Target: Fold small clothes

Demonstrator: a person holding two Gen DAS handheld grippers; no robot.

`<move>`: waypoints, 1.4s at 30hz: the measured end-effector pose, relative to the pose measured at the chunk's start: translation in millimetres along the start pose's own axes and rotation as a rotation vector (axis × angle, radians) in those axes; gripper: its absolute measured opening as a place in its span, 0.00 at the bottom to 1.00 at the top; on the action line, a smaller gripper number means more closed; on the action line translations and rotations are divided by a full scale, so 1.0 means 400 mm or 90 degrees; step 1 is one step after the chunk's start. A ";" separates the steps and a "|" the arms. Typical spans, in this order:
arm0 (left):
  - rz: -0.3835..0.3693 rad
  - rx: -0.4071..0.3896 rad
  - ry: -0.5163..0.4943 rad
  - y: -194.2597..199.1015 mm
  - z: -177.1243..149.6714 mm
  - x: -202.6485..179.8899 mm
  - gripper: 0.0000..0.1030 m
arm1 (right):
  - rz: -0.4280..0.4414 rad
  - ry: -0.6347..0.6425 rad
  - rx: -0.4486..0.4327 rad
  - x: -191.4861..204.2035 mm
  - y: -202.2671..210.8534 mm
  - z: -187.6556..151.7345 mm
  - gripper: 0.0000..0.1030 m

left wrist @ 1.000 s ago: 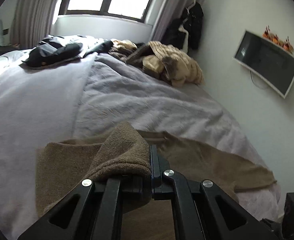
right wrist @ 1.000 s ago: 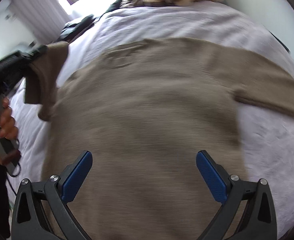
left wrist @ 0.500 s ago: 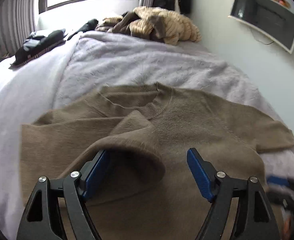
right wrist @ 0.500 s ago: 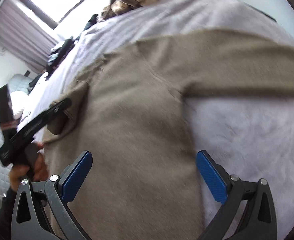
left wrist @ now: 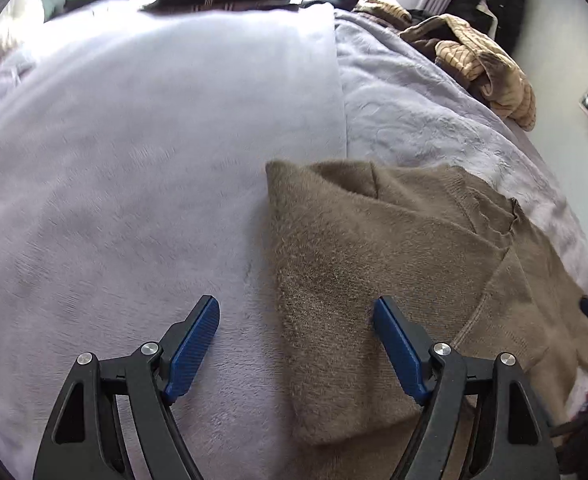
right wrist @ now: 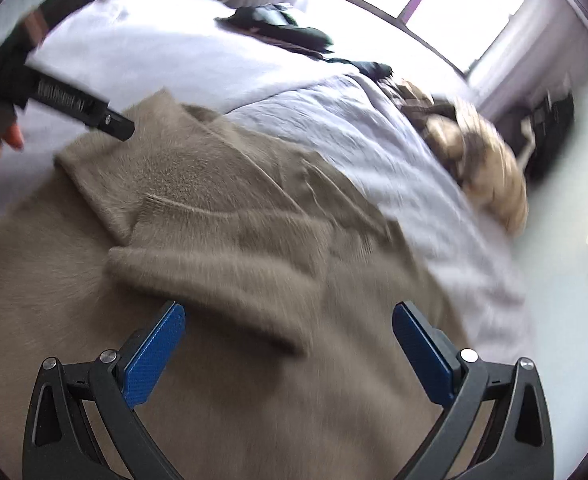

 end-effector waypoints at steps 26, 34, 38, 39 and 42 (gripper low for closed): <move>-0.040 -0.014 -0.015 -0.039 0.080 0.009 0.10 | 0.370 -0.775 0.035 -0.334 -0.128 -0.145 0.08; 0.010 -0.043 -0.008 0.032 0.057 0.069 0.11 | 0.322 -0.825 0.094 -0.335 -0.152 -0.262 0.29; -0.010 -0.047 -0.036 0.091 0.023 0.050 0.11 | 0.322 -0.795 0.079 -0.321 -0.099 -0.259 0.45; -0.014 -0.048 -0.044 0.101 0.017 0.040 0.11 | 0.323 -0.797 0.074 -0.320 -0.087 -0.253 0.45; -0.031 -0.058 -0.070 0.121 0.010 -0.008 0.11 | 0.337 -0.808 0.050 -0.340 -0.050 -0.262 0.45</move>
Point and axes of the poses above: each gripper's, at about its wrist camera, not at the fingertips, and y roughly against the way its jaws point, x to its left, z to its top, the point moved 10 cm from there along -y, roughly the way its jaws point, and after that the axes turned 6 degrees about -y, right-handed, at the moved point
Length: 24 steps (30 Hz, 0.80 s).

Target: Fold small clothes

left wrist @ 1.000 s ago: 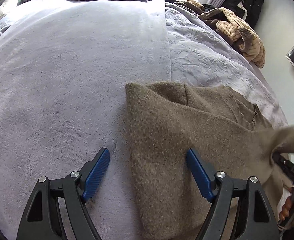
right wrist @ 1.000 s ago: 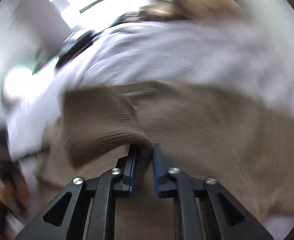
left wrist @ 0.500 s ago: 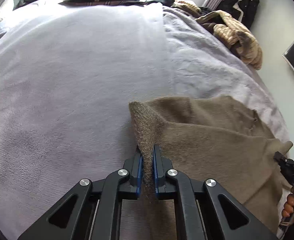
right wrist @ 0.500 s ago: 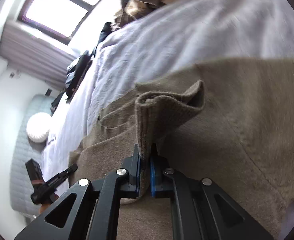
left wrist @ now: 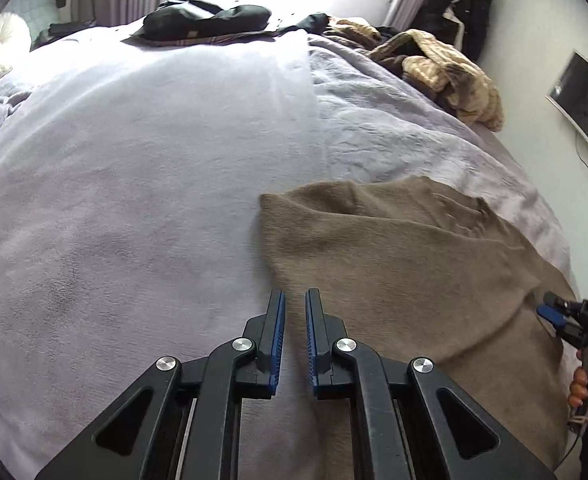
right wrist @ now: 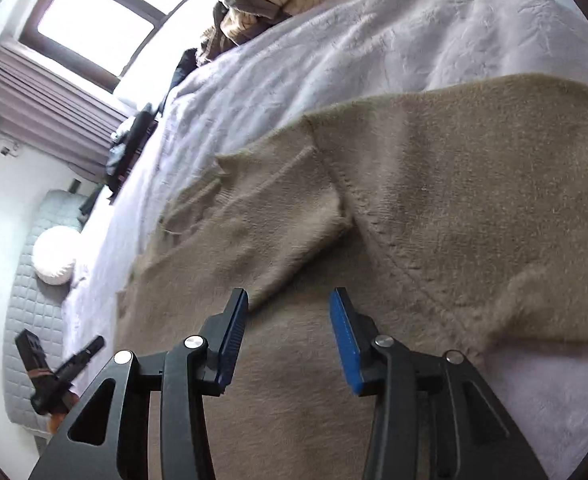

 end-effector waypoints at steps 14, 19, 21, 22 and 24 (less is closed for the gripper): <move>0.075 0.033 -0.117 -0.075 -0.061 -0.056 0.11 | -0.037 -0.107 0.006 -0.048 -0.085 0.028 0.08; 0.083 0.032 -0.106 -0.067 -0.071 -0.047 0.11 | -0.042 -0.115 -0.004 -0.078 -0.052 0.014 0.08; 0.085 0.031 -0.100 -0.060 -0.073 -0.043 0.11 | -0.047 -0.099 -0.001 -0.085 -0.025 0.000 0.10; 0.088 0.032 -0.095 -0.056 -0.073 -0.043 0.11 | -0.045 -0.096 0.003 -0.091 -0.008 -0.008 0.10; 0.093 0.032 -0.087 -0.048 -0.075 -0.043 0.11 | -0.041 -0.090 0.012 -0.094 0.017 -0.024 0.11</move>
Point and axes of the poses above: each gripper's, at about its wrist camera, not at the fingertips, and y roughly against the way its jaws point, x to its left, z to its top, the point moved 10 cm from there along -y, roughly the way its jaws point, and after that the axes turned 6 degrees about -y, right-handed, at the moved point
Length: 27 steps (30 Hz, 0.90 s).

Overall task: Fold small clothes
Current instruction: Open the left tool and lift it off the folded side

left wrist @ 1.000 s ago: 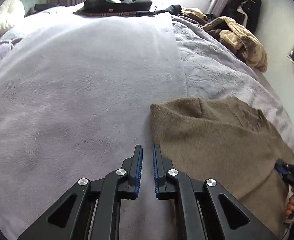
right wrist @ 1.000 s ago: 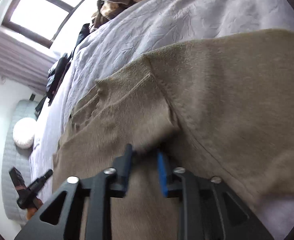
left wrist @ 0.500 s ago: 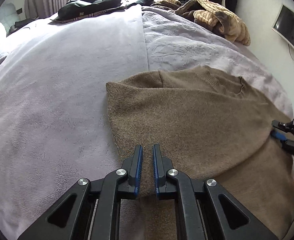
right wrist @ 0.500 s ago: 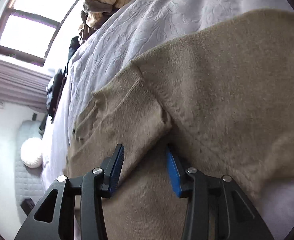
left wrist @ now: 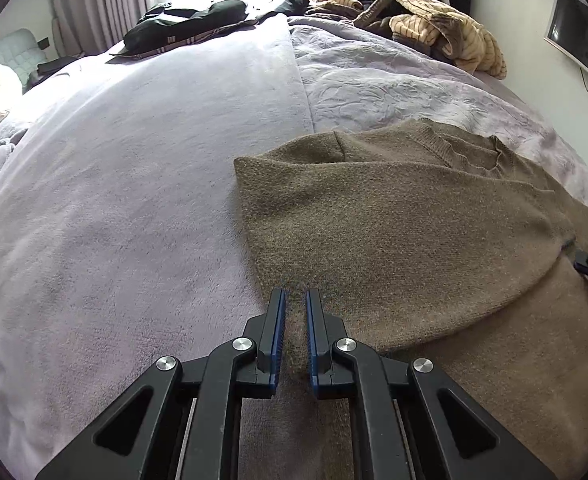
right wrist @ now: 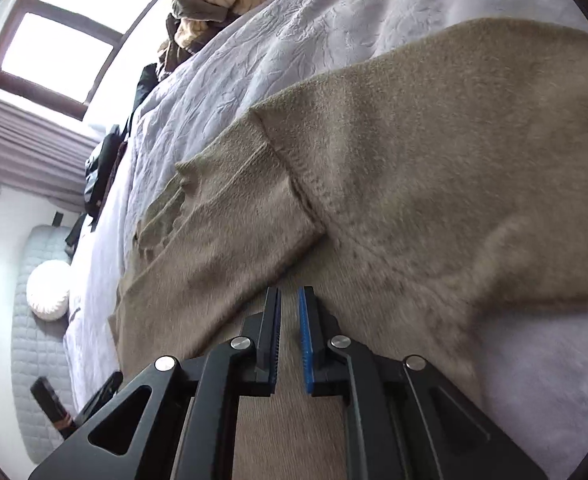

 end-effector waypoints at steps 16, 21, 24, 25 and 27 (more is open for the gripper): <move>-0.013 0.007 0.023 0.111 -0.079 -0.131 0.11 | -0.017 0.123 0.000 0.026 0.134 -0.121 0.68; -0.018 0.009 0.034 0.136 -0.120 -0.172 0.44 | -0.013 0.139 0.005 0.025 0.161 -0.149 0.77; 0.018 -0.015 0.038 0.163 -0.131 -0.177 0.99 | -0.010 0.136 0.007 0.013 0.174 -0.163 0.77; 0.022 -0.018 0.025 0.169 -0.132 -0.187 0.99 | -0.009 0.136 0.008 0.009 0.178 -0.168 0.77; 0.025 -0.017 0.017 0.182 -0.137 -0.205 0.99 | -0.009 0.137 0.011 0.000 0.186 -0.179 0.77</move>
Point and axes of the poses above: each gripper's, at about its wrist camera, not at the fingertips, and y roughly against the way its jaws point, x to its left, z to its top, the point moved 10 cm from there along -y, roughly the way its jaws point, and after that the axes turned 6 degrees about -y, right-handed, at the moved point
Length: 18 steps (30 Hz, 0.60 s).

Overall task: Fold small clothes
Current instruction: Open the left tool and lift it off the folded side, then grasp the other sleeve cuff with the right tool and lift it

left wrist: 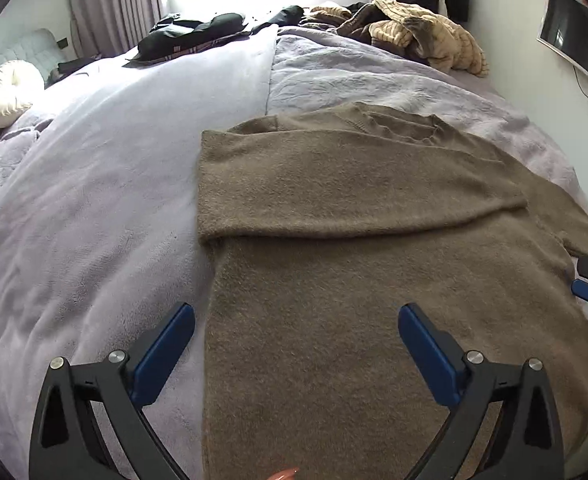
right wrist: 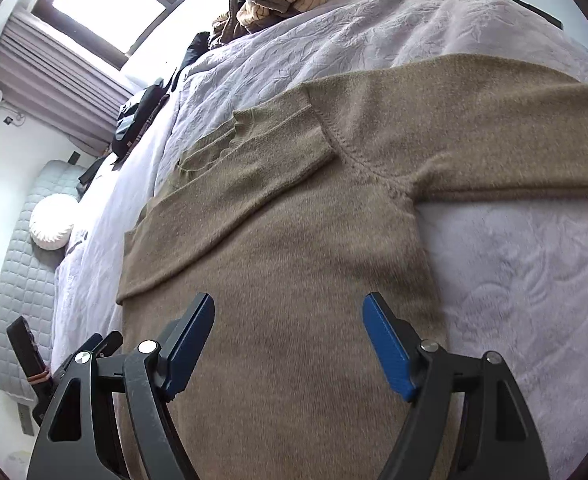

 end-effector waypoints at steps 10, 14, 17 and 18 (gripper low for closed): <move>-0.026 0.010 0.003 0.047 -0.046 -0.064 0.99 | -0.002 0.049 -0.020 -0.002 0.057 -0.050 1.00; -0.029 -0.004 -0.019 0.077 -0.061 -0.106 0.99 | 0.031 0.061 -0.029 0.014 0.080 -0.066 1.00; -0.037 -0.008 -0.027 0.095 -0.063 -0.143 0.99 | 0.062 0.056 -0.029 0.017 0.094 -0.080 1.00; -0.042 -0.010 -0.030 0.101 -0.063 -0.158 0.99 | 0.067 0.053 -0.024 0.014 0.098 -0.085 1.00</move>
Point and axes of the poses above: each gripper's, at about its wrist camera, not at the fingertips, and y roughly against the way its jaws point, x to its left, z to its top, the point moved 10 cm from there along -y, roughly the way its jaws point, and after that the axes turned 6 degrees about -y, right-handed, at the moved point
